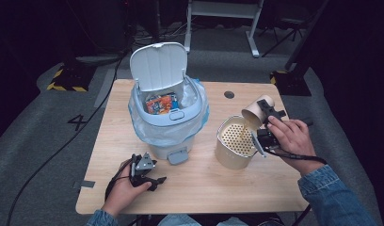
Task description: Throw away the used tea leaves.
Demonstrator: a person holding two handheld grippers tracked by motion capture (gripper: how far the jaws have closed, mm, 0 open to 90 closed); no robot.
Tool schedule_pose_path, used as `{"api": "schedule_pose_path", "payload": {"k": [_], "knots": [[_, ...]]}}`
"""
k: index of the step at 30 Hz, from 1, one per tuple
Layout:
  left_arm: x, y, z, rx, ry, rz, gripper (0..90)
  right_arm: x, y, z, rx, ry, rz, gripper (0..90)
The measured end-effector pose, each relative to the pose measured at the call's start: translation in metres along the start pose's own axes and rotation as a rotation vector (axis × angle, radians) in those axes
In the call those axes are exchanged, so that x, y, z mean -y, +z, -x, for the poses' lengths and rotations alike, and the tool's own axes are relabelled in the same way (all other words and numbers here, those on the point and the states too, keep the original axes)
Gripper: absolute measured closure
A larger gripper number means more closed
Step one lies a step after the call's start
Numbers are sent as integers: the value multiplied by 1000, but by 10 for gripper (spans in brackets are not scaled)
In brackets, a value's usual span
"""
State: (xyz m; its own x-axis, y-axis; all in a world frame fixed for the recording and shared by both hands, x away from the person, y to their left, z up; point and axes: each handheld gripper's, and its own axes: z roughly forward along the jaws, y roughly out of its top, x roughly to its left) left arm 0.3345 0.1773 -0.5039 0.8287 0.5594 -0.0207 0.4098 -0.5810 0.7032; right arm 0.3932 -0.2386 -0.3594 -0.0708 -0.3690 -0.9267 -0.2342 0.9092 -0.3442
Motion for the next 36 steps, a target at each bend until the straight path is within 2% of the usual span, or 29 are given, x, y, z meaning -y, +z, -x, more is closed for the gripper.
{"api": "schedule_pose_path", "payload": {"k": [11, 21, 36], "knots": [[0, 0, 0, 0, 0, 0, 253, -14, -5, -2, 119, -205, -35, 357], [0, 0, 0, 0, 1, 0, 253, -26, -7, -9, 219, -452, -98, 358], [0, 0, 0, 0, 0, 0, 253, -33, -15, -5, 303, -584, -144, 357]]}}
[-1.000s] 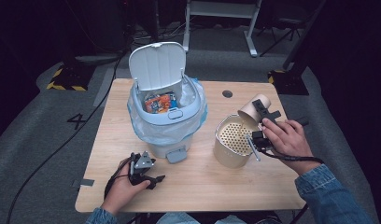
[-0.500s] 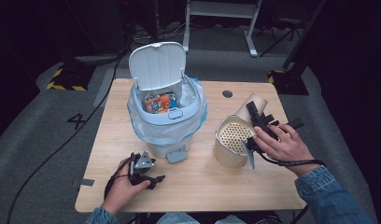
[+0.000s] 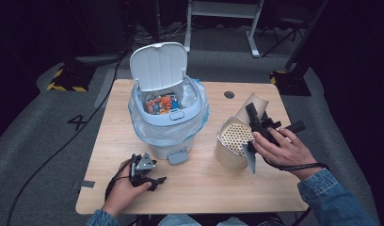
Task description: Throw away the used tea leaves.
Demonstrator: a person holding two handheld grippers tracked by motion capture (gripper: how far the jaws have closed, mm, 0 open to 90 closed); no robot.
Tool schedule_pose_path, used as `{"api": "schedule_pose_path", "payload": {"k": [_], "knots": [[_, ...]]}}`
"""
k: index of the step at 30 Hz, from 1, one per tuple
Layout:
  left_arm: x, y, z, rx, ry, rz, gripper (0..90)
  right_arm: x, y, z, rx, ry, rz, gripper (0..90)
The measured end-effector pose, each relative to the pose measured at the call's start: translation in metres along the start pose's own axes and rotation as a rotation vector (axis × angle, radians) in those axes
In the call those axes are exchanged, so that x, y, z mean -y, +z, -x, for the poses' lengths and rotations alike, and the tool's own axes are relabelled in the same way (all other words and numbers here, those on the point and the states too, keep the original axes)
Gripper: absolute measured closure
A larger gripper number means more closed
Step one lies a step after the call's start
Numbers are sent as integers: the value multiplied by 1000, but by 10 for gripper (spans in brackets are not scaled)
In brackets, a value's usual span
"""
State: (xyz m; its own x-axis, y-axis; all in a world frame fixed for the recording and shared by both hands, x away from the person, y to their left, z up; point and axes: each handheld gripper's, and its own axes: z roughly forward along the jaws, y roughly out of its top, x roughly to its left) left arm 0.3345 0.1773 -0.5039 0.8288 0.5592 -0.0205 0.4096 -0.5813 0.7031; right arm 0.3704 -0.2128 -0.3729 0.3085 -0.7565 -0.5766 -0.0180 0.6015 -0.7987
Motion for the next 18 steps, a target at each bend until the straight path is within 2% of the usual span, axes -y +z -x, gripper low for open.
{"api": "schedule_pose_path", "payload": {"k": [11, 18], "knots": [[0, 0, 0, 0, 0, 0, 253, -3, -1, 0, -1, -65, 2, 357], [0, 0, 0, 0, 0, 0, 253, -1, -2, 0, -9, -84, -4, 357]]}}
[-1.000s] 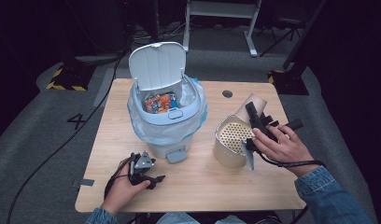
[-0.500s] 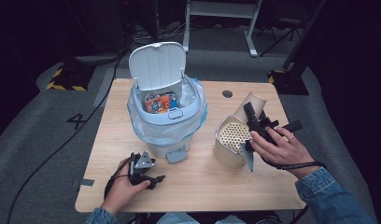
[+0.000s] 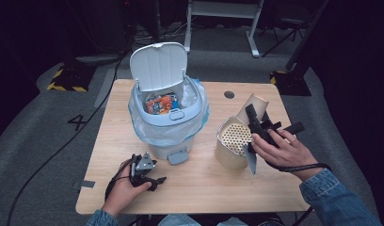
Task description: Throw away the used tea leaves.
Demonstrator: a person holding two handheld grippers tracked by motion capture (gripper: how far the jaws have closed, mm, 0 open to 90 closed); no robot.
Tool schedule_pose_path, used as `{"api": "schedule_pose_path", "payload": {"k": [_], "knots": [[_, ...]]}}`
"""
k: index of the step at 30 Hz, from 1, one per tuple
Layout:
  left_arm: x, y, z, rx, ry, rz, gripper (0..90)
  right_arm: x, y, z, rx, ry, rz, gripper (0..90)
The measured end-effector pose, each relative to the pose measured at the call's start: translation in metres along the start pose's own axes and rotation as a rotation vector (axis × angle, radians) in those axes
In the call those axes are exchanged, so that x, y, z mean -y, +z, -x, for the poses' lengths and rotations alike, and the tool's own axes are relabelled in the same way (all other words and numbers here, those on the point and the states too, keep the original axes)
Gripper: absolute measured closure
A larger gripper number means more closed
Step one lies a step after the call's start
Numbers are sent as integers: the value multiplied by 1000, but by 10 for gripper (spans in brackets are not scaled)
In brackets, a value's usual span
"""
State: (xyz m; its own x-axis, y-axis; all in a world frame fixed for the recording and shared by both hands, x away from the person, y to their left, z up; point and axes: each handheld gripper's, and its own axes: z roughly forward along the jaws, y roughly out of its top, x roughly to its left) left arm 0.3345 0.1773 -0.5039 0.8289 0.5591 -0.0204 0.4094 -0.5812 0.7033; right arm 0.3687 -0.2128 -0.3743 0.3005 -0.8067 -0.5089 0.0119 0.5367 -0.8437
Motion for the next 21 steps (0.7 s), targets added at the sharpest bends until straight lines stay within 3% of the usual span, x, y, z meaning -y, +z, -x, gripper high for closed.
{"api": "schedule_pose_path", "payload": {"k": [5, 9, 12, 14, 16, 17, 21], "knots": [[0, 0, 0, 0, 0, 0, 253, 3, 0, 0, 7, 11, -15, 358], [0, 0, 0, 0, 0, 0, 253, -5, -2, -1, 1, -42, 25, 359], [0, 0, 0, 0, 0, 0, 253, 4, 0, 2, 0, -7, -46, 361], [0, 0, 0, 0, 0, 0, 253, -1, -2, 1, 10, -57, -1, 362], [0, 0, 0, -1, 0, 0, 253, 0, -2, 0, -4, -44, -32, 363], [0, 0, 0, 0, 0, 0, 253, -2, -3, 0, -4, -80, -17, 364], [0, 0, 0, -1, 1, 0, 253, -4, -3, 0, 4, -74, -20, 364]]}}
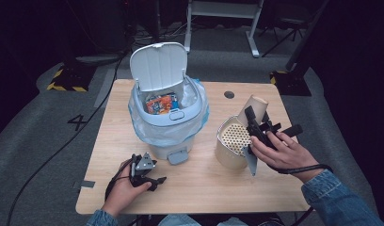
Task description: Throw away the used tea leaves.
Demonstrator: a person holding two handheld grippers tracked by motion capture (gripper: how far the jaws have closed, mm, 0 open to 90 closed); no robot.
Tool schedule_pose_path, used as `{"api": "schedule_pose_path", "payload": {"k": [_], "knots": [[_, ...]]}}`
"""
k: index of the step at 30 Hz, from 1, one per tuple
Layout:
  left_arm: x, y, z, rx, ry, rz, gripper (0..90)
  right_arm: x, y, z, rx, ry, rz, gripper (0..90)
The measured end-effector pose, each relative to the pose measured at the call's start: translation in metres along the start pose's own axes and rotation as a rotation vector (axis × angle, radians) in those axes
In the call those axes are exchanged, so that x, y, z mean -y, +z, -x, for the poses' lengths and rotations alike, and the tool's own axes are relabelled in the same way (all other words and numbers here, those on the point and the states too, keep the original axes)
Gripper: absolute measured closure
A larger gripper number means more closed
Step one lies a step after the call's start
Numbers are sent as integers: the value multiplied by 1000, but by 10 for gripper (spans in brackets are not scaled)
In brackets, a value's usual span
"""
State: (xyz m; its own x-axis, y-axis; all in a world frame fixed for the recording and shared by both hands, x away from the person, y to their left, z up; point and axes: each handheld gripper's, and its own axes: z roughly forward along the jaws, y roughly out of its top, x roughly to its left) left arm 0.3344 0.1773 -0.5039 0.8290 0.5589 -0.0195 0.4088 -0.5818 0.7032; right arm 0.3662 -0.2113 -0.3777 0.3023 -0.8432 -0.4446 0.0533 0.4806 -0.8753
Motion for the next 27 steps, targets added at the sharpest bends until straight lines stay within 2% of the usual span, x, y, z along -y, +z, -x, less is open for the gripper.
{"api": "schedule_pose_path", "payload": {"k": [3, 7, 12, 15, 18, 22, 24, 27], "knots": [[0, 0, 0, 0, 0, 0, 253, 1, 0, 0, 5, 3, -18, 364], [0, 0, 0, 0, -1, 0, 253, 0, 1, -2, -8, 9, 5, 363], [0, 0, 0, 0, 0, 0, 253, 3, 2, 0, -13, 44, -4, 361], [0, 0, 0, 0, -1, 0, 253, 7, 2, 1, -16, 81, 3, 359], [0, 0, 0, 0, -1, 0, 253, 13, 1, 1, -24, 136, 8, 356], [0, 0, 0, 1, -1, 0, 253, 24, 1, 2, -48, 261, 31, 355], [0, 0, 0, 2, -2, 0, 253, 29, 2, 2, -76, 349, 57, 355], [0, 0, -1, 3, -3, -1, 252, 35, 3, 4, -97, 416, 88, 354]]}}
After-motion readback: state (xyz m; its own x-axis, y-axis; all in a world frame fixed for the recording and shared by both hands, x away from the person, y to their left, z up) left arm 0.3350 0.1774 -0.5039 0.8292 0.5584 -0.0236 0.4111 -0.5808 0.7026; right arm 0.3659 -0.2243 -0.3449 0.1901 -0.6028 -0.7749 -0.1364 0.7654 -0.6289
